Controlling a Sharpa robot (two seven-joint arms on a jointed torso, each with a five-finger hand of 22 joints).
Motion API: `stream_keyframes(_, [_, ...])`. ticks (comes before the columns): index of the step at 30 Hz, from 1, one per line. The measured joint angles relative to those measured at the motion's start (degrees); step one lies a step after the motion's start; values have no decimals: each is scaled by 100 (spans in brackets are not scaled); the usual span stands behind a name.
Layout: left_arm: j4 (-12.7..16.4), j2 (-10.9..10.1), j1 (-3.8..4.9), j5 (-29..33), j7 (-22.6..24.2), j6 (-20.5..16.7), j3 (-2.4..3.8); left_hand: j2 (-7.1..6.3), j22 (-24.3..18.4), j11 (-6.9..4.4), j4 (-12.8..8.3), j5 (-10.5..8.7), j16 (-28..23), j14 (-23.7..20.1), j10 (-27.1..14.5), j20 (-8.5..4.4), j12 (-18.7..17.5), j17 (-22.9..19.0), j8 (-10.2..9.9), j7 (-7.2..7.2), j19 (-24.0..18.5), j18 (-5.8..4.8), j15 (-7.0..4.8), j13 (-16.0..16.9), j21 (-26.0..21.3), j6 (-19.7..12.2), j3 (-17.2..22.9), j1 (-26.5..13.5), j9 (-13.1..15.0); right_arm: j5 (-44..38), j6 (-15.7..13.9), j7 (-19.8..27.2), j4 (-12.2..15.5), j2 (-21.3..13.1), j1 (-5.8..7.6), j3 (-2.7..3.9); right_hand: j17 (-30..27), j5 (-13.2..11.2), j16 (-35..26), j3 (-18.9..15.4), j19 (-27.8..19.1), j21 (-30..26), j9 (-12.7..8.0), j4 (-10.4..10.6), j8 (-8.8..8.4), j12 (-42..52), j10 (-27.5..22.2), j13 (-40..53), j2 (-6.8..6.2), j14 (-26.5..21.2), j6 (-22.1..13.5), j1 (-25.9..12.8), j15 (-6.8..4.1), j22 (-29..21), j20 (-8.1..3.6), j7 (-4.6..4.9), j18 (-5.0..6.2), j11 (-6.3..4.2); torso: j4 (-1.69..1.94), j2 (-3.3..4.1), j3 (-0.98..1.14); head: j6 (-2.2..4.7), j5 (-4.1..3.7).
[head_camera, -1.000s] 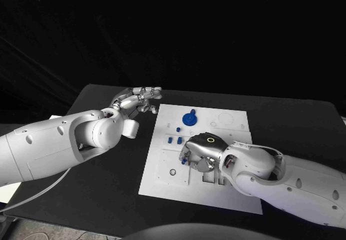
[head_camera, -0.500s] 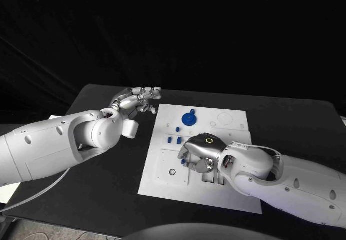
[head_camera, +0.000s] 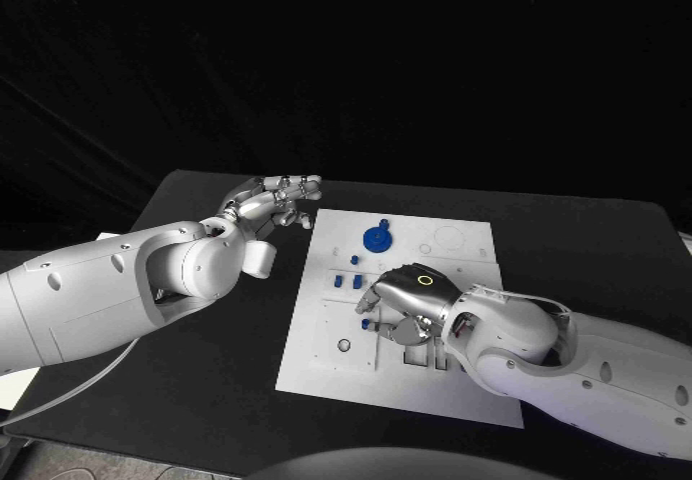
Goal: Assemble the parts on the task board
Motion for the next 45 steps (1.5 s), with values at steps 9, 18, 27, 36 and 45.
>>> stream_keyframes(9, [2, -20, 0, 0, -8, 4, 0, 0, 0, 10, 0, 0, 0, -20, -9, 14, 0, -5, 0, 0, -14, 0, 20, 4, 0, 0, 0, 0, 0, 129, -138, -22, 436, -701, 367, 78, -64, 0, -42, -121, -1, -53, 0, -6, 0, 46, -12, 0, -52, 0, -49, -10, 0, -71, 1, -12, 0, -12, -2, -2, -7, 28, -54])
stream_keyframes(18, [6, -25, 0, 0, -10, 5, 0, 0, 1, 21, 0, 0, 0, -20, -20, 21, 0, -7, 0, 0, -21, 0, 20, 6, 0, 0, 0, 0, 0, 269, -104, -204, 471, -1139, 735, 100, -97, 0, -42, -282, -20, -83, 1, 4, 0, 69, -113, 1, -99, 0, -118, 25, 0, -143, 21, -68, 0, -31, -8, 1, -7, 111, -180])
stream_keyframes(27, [15, -27, 0, 0, -11, 9, 0, 0, 1, 21, 0, 0, 0, -20, -20, 21, 0, -7, 0, 0, -21, 1, 20, 6, 0, 0, 0, 0, 0, 162, 143, -389, 343, -1177, 773, 97, -149, -28, -64, -721, -42, -160, 1, 73, 0, 148, -217, 1, -136, 0, -223, 61, -1, -209, -1, -173, 0, -52, 4, 3, -7, 131, -268])
stream_keyframes(36, [12, -31, 0, 0, -11, 15, 0, 0, 1, 21, 0, 0, 0, -20, -20, 21, 43, -13, 0, 0, -21, 0, 20, 11, 0, 0, 0, 0, 0, 43, 625, -519, 293, -1202, 754, 87, -189, -28, -87, -1187, -42, -184, 1, 223, 0, 277, -216, 1, -105, 0, -217, 122, -1, -251, -1, -192, 0, -52, 2, 3, -6, 113, -267])
stream_keyframes(45, [5, -32, 0, 0, -11, 20, 0, 0, 0, 21, 0, 0, 0, -20, -20, 21, 43, -13, 0, 0, -21, 1, 20, 11, 1, 0, 0, 0, 0, -6, 915, -586, 280, -1246, 742, 83, -208, 0, -109, -1335, -41, -206, 1, 278, 0, 341, -214, 7, -45, 0, -212, 182, -1, -268, -1, -197, 0, -55, 1, 2, -4, 114, -272])
